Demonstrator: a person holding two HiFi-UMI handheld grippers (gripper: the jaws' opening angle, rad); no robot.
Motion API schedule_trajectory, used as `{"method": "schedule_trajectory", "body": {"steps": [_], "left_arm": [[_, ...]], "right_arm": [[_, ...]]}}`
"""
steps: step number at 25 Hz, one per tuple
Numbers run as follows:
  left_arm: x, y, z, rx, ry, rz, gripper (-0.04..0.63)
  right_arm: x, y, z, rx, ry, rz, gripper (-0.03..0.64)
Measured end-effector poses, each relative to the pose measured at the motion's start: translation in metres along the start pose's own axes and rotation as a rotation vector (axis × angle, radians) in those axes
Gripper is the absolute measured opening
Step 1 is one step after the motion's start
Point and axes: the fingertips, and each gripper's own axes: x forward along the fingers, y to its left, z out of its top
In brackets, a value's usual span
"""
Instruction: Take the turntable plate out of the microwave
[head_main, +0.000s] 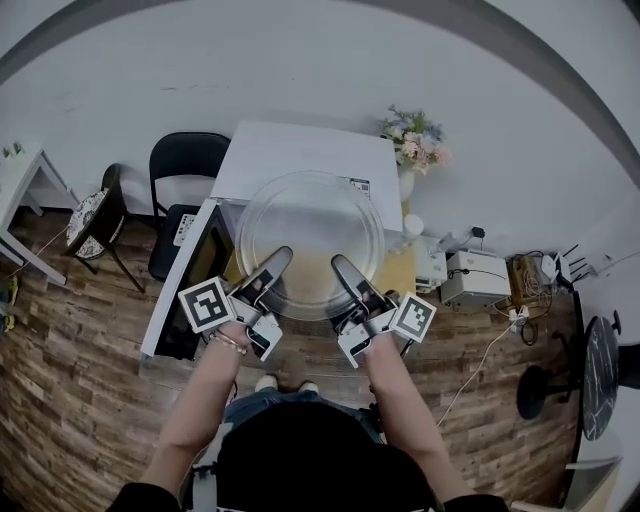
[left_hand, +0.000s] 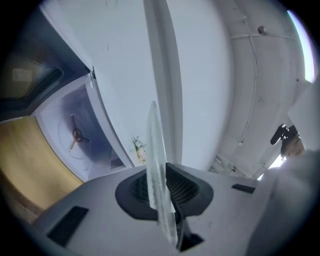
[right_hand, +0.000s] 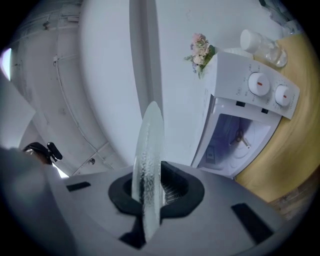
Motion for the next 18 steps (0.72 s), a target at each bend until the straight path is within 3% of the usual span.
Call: {"method": "schedule_trajectory", "body": {"steps": [5, 12, 18], "left_arm": [[0.02, -0.019, 0.019, 0.082, -0.002, -0.06, 0.037], [0.041, -0.044, 0.039, 0.283, 0.016, -0.124, 0.041], [0.047, -0.056, 0.045, 0.369, 0.028, -0.188, 0.104]], "right_arm": [[0.018, 0.02, 0.02, -0.123, 0.006, 0.024, 0.038], [0.038, 0.038, 0.036, -0.432, 0.058, -0.012, 0.071], [0.046, 0.046, 0.04, -0.642, 0.051, -0.038, 0.103]]}}
